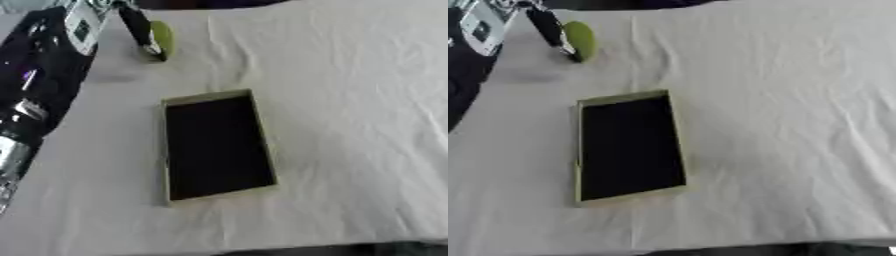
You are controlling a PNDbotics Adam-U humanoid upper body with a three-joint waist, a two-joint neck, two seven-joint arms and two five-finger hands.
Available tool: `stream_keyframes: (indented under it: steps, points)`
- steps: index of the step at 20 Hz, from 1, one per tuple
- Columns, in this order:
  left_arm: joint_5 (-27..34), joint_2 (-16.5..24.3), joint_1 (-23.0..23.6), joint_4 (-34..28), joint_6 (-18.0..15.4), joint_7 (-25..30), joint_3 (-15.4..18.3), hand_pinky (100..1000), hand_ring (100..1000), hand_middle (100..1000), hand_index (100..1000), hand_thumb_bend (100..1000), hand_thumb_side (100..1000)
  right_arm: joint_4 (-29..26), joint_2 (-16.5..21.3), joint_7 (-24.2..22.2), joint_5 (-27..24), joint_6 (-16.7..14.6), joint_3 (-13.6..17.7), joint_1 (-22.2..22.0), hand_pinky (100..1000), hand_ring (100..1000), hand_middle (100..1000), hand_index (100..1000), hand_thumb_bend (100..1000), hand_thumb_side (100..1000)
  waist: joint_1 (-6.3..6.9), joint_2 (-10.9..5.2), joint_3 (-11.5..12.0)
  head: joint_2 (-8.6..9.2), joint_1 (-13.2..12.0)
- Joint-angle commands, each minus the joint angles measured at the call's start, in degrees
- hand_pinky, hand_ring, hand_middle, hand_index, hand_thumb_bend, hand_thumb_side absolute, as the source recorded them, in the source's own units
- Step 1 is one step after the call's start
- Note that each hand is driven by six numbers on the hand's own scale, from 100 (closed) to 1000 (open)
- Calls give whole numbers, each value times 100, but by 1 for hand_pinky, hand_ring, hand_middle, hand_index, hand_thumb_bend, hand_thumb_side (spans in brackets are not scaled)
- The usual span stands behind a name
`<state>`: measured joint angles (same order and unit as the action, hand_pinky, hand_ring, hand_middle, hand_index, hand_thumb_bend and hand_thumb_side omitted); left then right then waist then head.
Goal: Pick up objects on the table and place them in the box.
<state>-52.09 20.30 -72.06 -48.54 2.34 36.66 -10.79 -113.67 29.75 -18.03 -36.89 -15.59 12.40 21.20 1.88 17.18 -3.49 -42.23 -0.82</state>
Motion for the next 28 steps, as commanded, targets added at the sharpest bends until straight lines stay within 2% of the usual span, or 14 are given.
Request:
stream_keyframes:
  steps: [1, 9, 14, 19, 28]
  points:
    - [-35, 171, -163, -135, 181, 118, 118, 924, 1000, 847, 893, 737, 100, -92, 87, 10, 49, 21, 74, 63, 855, 700, 626, 822, 100, 558, -7, -84, -11, 88, -4]
    - [-281, 189, -273, 19, 645, 105, 211, 888, 1000, 849, 888, 665, 100, -92, 87, -24, 68, 50, 64, 109, 857, 699, 625, 821, 100, 569, 51, 6, -81, 266, -55]
    - [-343, 200, -303, 35, 682, 156, 249, 890, 1000, 852, 897, 659, 100, -92, 88, -45, 86, 69, 64, 131, 858, 698, 624, 821, 100, 576, 83, 66, -104, 531, -84]
    - [-501, 219, -301, 61, 733, 120, 250, 899, 1000, 852, 896, 702, 100, -92, 88, -76, 85, 74, 48, 168, 858, 698, 623, 821, 100, 580, 90, 116, -125, 688, -102]
    - [-965, 236, -323, 281, 959, 79, 399, 933, 1000, 873, 906, 774, 100, -92, 61, -114, 100, 111, 40, 216, 860, 695, 620, 820, 100, 589, 122, 213, -178, 724, -125]
